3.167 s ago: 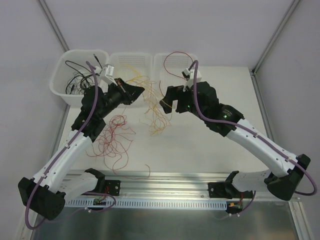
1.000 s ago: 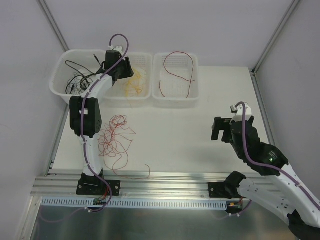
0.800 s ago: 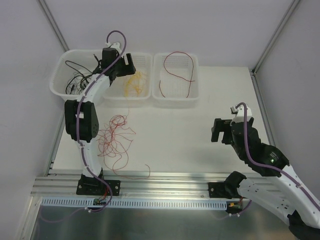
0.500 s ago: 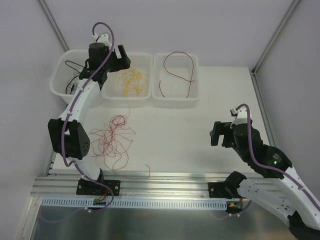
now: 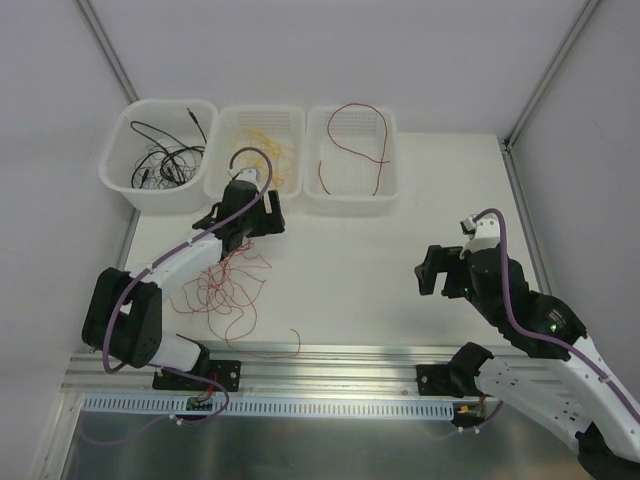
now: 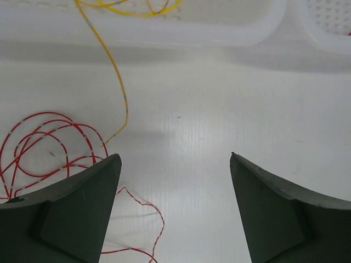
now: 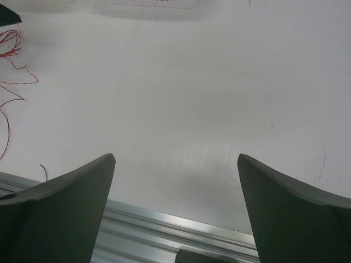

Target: Untangle the cables

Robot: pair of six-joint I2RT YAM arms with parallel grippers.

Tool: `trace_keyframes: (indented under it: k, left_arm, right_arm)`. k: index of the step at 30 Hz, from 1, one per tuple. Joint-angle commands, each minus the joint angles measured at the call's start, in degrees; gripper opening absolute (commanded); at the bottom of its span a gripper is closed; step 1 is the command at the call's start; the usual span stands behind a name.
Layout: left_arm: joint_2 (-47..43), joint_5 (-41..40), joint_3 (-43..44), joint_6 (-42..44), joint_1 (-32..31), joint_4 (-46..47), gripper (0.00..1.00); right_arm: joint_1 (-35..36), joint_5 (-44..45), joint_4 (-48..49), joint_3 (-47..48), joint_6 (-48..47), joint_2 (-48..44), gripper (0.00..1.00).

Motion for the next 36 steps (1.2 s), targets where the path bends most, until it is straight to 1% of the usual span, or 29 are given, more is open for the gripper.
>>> trace_keyframes:
  k: [1,3,4,6,8,10,12,15,17,18,21,23,25,26,28,32,33,35,36]
  left_arm:
    - [-2.36,-10.71,-5.11,-1.14,-0.69,14.69,0.81]
    - [-1.30,-14.22,-7.04,-1.75,-0.69,17.95,0.78]
    - [-0.34,-15.03,-9.23,-1.93,-0.69,22.75,0.71]
    - [1.07,-14.95,-10.82,-2.11,-0.69,26.30,0.65]
    - [3.97,-14.42,-10.04,-1.85,-0.60,28.33,0.59]
    - [6.77,-13.55,-8.29,-1.58,-0.78,28.78,0.57]
    - [8.19,-14.15,-7.14,-1.49,-0.78,28.95,0.45]
    - [10.04,-15.91,-6.79,-1.14,-0.78,29.83,0.30]
    - [10.48,-15.57,-6.26,-0.27,-0.78,29.57,0.16]
    - [10.05,-15.21,-5.82,0.43,-0.69,28.61,0.00]
    - [6.28,-14.51,-5.82,1.93,-0.87,27.38,0.00]
    - [3.02,-14.59,-4.51,3.42,-0.87,23.00,0.00]
    - [2.14,-15.04,-0.21,4.91,-0.87,18.61,0.00]
    - [2.13,-14.77,1.20,7.18,-0.87,16.23,0.00]
    - [3.01,-13.98,6.12,8.87,-0.52,13.85,0.00]
    - [9.06,-9.07,16.75,10.46,2.29,6.92,0.00]
    - [12.73,-8.01,21.47,10.37,3.86,5.76,0.00]
    - [16.88,-4.42,25.80,10.11,5.37,4.00,0.00]
    - [21.42,-2.75,30.43,9.85,6.94,1.47,0.00]
  right_arm:
    - [-0.06,-0.57,-0.35,0.36,0.85,-0.89,1.00]
    - [-0.06,-0.39,-0.88,0.36,0.85,-1.41,1.00]
    - [-0.15,-0.13,-1.05,0.28,0.59,-1.50,1.00]
    - [-0.06,0.22,-1.40,0.36,0.58,-1.68,1.00]
    - [-0.15,0.40,-1.58,0.28,0.41,-1.68,0.99]
    - [-0.06,0.75,-1.76,0.36,0.32,-1.50,1.00]
    - [-0.15,1.10,-1.93,0.36,0.32,-1.50,1.00]
    - [-0.06,1.54,-2.11,0.19,0.06,-1.50,1.00]
    - [-0.15,1.63,-2.02,0.10,-0.21,-1.50,1.00]
    - [-0.06,1.72,-2.02,0.19,-0.12,-1.42,0.99]
    - [-0.15,1.63,-2.20,0.28,-0.21,-1.42,0.99]
    - [-0.15,1.54,-2.02,0.10,-0.12,-1.59,1.00]
    - [-0.15,1.80,-2.11,0.36,-0.30,-1.33,0.99]
    - [-0.15,1.89,-2.37,0.63,-0.30,-0.98,1.00]
    - [-0.06,2.07,-2.72,1.15,-0.38,-0.45,1.00]
    - [-0.06,1.80,-2.55,1.15,-0.38,-0.45,1.00]
    - [-0.15,1.98,-2.55,0.98,-0.56,-0.54,1.00]
    - [-0.15,2.59,-2.90,0.89,-0.82,-0.63,1.00]
    - [-0.06,2.94,-3.16,0.89,-0.91,-0.54,1.00]
